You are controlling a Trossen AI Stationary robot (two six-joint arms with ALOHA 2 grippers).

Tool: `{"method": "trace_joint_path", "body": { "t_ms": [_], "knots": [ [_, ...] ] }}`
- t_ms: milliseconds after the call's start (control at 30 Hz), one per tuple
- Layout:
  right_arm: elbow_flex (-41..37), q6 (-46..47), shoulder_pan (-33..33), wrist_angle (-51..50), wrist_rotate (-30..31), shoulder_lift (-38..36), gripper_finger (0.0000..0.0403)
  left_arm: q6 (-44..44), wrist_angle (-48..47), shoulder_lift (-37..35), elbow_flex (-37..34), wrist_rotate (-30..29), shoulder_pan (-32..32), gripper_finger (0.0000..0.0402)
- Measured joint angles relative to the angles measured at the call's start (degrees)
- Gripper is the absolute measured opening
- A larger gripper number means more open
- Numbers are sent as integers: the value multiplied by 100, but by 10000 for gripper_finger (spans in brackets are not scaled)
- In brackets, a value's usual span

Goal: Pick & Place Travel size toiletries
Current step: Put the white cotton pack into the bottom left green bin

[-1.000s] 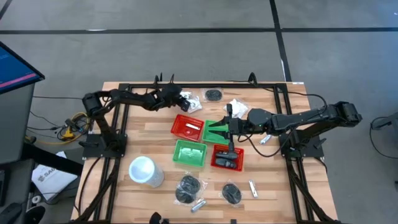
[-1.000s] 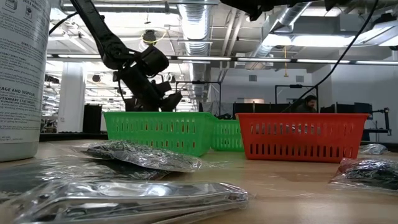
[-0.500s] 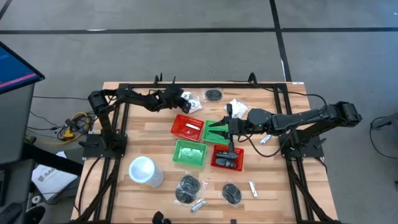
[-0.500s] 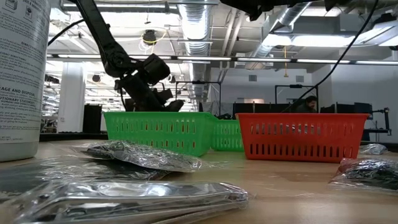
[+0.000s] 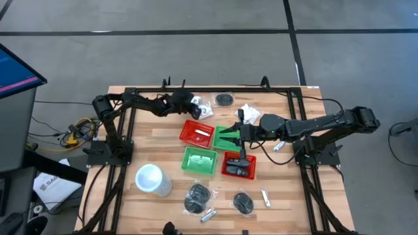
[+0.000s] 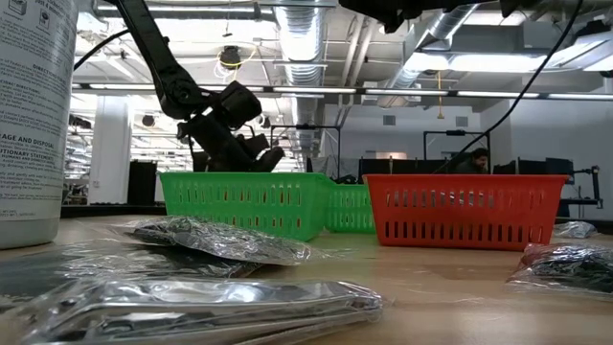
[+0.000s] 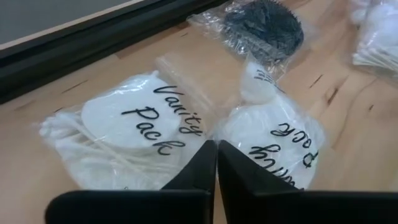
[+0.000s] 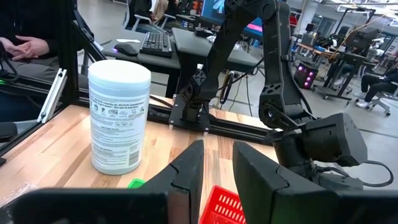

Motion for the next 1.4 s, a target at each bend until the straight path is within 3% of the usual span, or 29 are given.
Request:
{"method": "trace_joint_path", "body": {
  "t_ms": [433,1400],
  "knots": [
    [0,-8,0,-72,0,0,77,0,-8,-168,0,55,-38,1],
    [0,5,0,-103,0,0,77,433,-952,-2771,-2,4,-983,0]
  ]
}}
